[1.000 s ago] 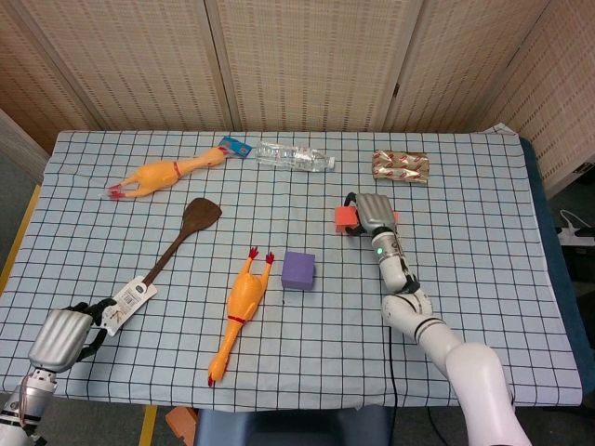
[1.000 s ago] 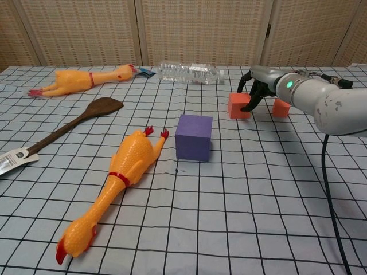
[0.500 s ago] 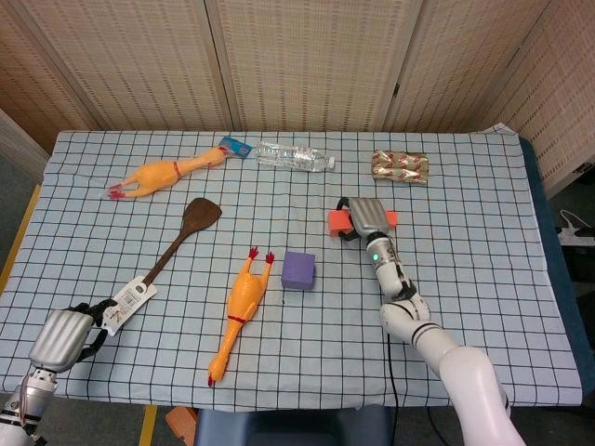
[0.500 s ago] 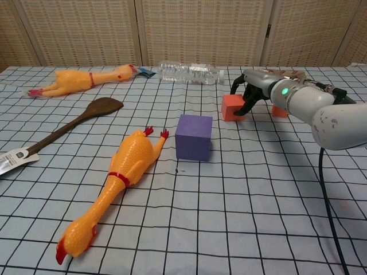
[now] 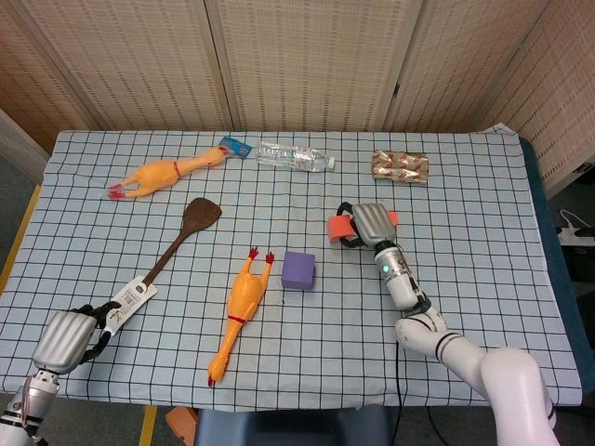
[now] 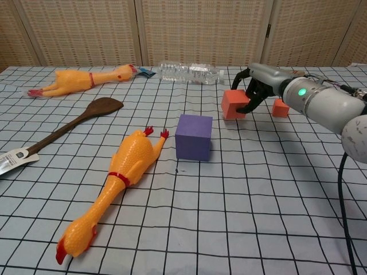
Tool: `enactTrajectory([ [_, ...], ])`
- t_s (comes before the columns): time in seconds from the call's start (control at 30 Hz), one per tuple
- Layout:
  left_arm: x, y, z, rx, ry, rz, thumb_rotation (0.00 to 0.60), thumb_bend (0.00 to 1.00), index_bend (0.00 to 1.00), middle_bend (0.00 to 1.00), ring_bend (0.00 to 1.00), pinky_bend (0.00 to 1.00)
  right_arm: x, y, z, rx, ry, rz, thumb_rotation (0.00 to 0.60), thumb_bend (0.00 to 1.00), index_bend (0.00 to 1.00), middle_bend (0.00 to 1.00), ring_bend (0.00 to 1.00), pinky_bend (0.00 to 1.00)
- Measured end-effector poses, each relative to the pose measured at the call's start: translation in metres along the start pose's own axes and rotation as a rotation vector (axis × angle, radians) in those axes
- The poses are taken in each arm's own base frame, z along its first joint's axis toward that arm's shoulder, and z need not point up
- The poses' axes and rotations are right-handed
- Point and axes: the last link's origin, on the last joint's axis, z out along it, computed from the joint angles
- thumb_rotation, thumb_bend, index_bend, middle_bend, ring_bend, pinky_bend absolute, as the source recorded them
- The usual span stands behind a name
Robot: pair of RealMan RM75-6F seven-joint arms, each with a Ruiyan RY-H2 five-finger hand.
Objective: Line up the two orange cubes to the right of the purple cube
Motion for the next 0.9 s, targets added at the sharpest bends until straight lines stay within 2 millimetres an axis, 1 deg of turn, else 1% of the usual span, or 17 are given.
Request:
enactTrajectory([
  [0.13, -0.001, 0.002, 0.0, -0.014, -0.003, -0.001, 0.6, 0.43, 0.29, 0.52, 0.46, 0.63, -0.002, 0.0, -0.019, 0.003, -0.002, -0.021, 0.6, 0.11, 0.63, 0.91, 0.97, 0.98],
  [0.33, 0.001, 0.003, -0.001, -0.023, 0.001, -0.007, 0.6, 0.43, 0.29, 0.52, 0.46, 0.63, -0.007, 0.004, -0.044, -0.046, 0.038, -0.07, 0.6, 0.11, 0.64, 0.91, 0.97, 0.98],
  [0.43, 0.001, 0.004, -0.002, -0.03, 0.006, -0.008, 0.6, 0.43, 0.29, 0.53, 0.46, 0.63, -0.011, 0.002, -0.055, -0.066, 0.065, -0.067, 0.6, 0.11, 0.64, 0.91, 0.97, 0.98],
  [0.5, 0.001, 0.004, -0.002, -0.033, 0.006, -0.011, 0.6, 0.43, 0.29, 0.53, 0.46, 0.63, -0.017, -0.001, -0.062, -0.073, 0.069, -0.051, 0.6, 0.11, 0.64, 0.91, 0.97, 0.98],
  [0.6, 0.002, 0.005, -0.002, -0.036, 0.008, -0.012, 0.6, 0.43, 0.29, 0.53, 0.46, 0.63, -0.025, -0.008, -0.066, -0.072, 0.052, -0.023, 0.6, 0.11, 0.64, 0.91, 0.97, 0.98],
  [0.9, 0.0, 0.006, -0.002, -0.044, -0.001, -0.014, 0.6, 0.43, 0.29, 0.53, 0.46, 0.63, -0.038, -0.019, -0.069, -0.076, 0.018, 0.027, 0.6, 0.11, 0.64, 0.91, 0.97, 0.98],
])
